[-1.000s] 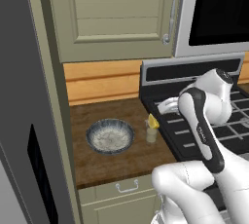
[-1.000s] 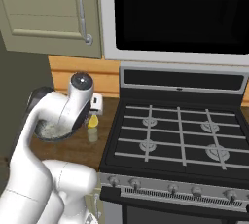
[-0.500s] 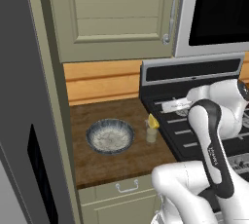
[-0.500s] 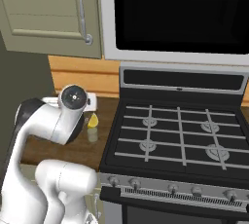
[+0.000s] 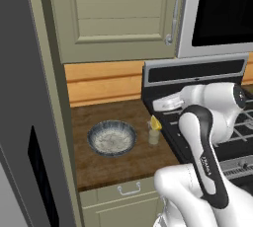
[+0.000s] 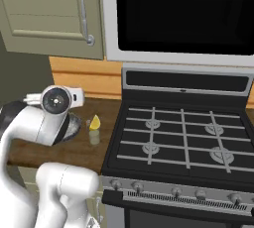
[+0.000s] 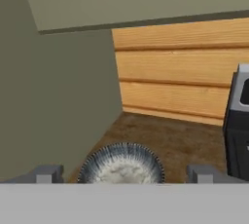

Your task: Grab a lemon wedge from the fridge and one ice cube from the ice bowl, and put them in the glass of lemonade.

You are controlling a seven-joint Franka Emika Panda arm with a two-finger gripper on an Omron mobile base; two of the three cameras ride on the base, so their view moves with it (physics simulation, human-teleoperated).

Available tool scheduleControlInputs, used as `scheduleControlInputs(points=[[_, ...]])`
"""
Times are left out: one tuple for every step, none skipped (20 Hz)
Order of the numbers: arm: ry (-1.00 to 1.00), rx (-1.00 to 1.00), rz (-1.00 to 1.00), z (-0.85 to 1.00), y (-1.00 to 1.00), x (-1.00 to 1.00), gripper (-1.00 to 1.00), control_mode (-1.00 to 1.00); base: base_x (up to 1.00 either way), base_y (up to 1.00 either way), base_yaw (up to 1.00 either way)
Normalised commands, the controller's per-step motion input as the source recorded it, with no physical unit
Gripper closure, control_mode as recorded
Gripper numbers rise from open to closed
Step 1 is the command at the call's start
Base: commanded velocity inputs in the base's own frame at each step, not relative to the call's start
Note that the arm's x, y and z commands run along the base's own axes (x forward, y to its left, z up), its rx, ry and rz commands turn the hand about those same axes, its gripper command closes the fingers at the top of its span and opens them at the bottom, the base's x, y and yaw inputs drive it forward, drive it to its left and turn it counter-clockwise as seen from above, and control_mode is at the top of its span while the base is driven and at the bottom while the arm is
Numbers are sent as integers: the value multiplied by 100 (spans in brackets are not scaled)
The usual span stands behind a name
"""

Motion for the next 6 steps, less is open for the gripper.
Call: scheduleControlInputs(points=[[0,7,0,20,-6,-11,-100,-100,0,0,0],[0,7,0,14,0,-32,-100,-100,0,0,0],[0,8,0,15,0,-40,-100,-100,0,0,0],[-4,9,0,24,0,-55,-100,-100,0,0,0],[-6,13,0,35,0,-69,-100,-100,0,0,0],[-6,14,0,39,0,-79,-100,-100,0,0,0]])
